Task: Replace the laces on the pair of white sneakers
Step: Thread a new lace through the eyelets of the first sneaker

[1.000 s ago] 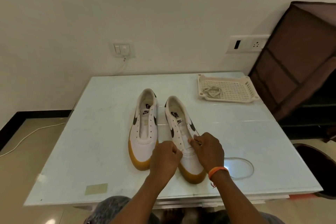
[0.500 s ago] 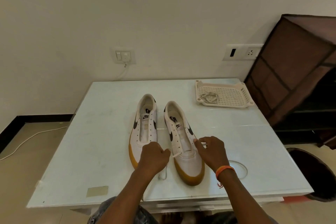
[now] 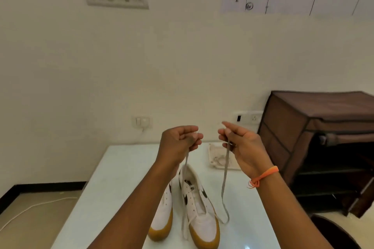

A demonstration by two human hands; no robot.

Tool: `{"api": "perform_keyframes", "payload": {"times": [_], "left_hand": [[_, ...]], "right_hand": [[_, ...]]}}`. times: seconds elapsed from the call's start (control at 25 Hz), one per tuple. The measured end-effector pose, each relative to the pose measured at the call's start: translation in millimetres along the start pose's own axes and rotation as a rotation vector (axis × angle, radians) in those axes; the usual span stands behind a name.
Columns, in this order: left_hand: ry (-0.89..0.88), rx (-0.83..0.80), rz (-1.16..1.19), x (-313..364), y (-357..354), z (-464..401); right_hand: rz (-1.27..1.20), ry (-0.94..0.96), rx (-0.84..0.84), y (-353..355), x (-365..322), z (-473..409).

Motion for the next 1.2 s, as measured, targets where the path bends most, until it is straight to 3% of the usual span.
{"api": "perform_keyframes", "payload": {"times": [0.16, 0.32, 0.6, 1.2], "left_hand": [[-0.111, -0.02, 0.209, 90.4, -28.1, 19.0], [-0.179, -0.007, 0.304, 142.9, -41.2, 34.5], [-0.303, 0.1, 0.167, 188.5, -52.1, 53.4], [-0.286, 0.085, 0.102, 199.7, -73.3, 50.7]], "right_hand": [[-0.134, 0.156, -0.048, -34.0, -107.8, 20.9], [-0.153, 0.246, -0.039, -53.9, -154.5, 43.2], [-0.128, 0.424, 0.101, -55.5, -180.2, 71.5], [-0.254, 0.348, 0.149, -51.1, -183.9, 67.4]]}}
Point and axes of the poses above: each hand's wrist, its own z-axis away from the middle knuckle, its own y-axis out of the back of the hand, x = y × z, the point moved 8 cm from there along -z, towards the middle knuckle, and after that the axes turned 11 degrees about x, right-handed, at the moved point
